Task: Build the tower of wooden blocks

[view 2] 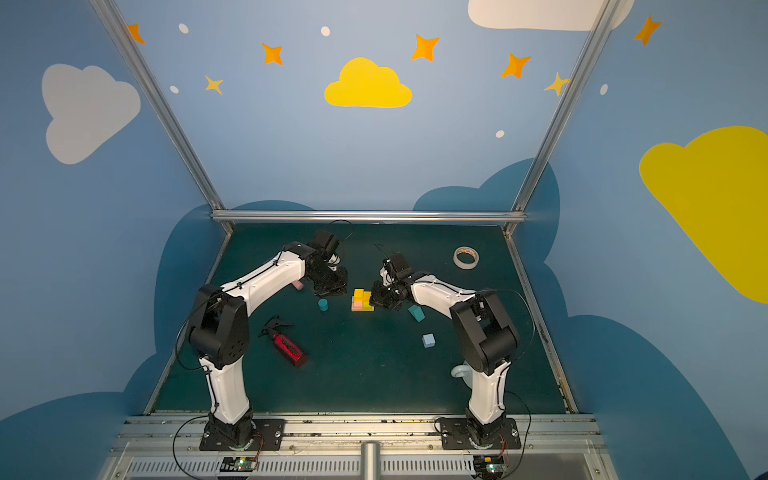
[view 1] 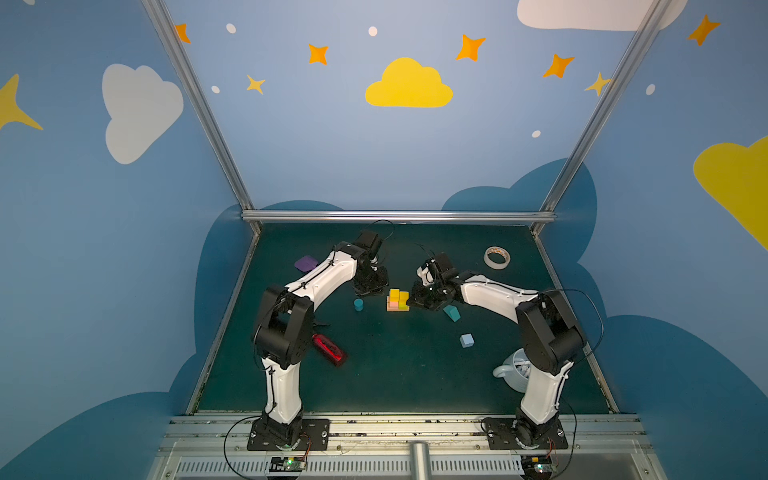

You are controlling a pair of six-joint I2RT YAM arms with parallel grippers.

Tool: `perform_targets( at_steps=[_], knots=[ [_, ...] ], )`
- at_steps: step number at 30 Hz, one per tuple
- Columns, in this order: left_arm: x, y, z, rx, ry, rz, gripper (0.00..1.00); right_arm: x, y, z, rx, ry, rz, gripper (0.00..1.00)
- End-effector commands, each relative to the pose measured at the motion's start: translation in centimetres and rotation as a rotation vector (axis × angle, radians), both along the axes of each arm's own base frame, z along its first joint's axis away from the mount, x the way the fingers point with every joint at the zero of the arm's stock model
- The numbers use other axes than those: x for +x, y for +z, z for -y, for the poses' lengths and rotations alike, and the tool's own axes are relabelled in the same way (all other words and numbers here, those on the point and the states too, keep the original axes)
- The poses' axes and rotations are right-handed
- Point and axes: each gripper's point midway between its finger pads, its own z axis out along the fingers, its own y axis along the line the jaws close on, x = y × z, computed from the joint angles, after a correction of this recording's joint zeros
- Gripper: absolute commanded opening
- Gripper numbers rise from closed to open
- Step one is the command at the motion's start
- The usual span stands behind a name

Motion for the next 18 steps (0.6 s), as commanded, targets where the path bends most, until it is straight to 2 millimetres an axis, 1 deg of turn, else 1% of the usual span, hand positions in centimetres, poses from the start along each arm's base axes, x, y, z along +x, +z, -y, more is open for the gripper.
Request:
perform_targets(
  at_steps=[1,18],
  knots=[
    [-0.28,1.16,-0.18,-0.005,0.004,0.019,0.05,0.47,0.53,-0.9,0.022,0.006,0.007,0.0],
    [-0.35,1.14,-0.23,-0.004,0.004,0.017,0.05,0.75,0.39,-1.13,0.026,0.003,0.006,0.0]
  ],
)
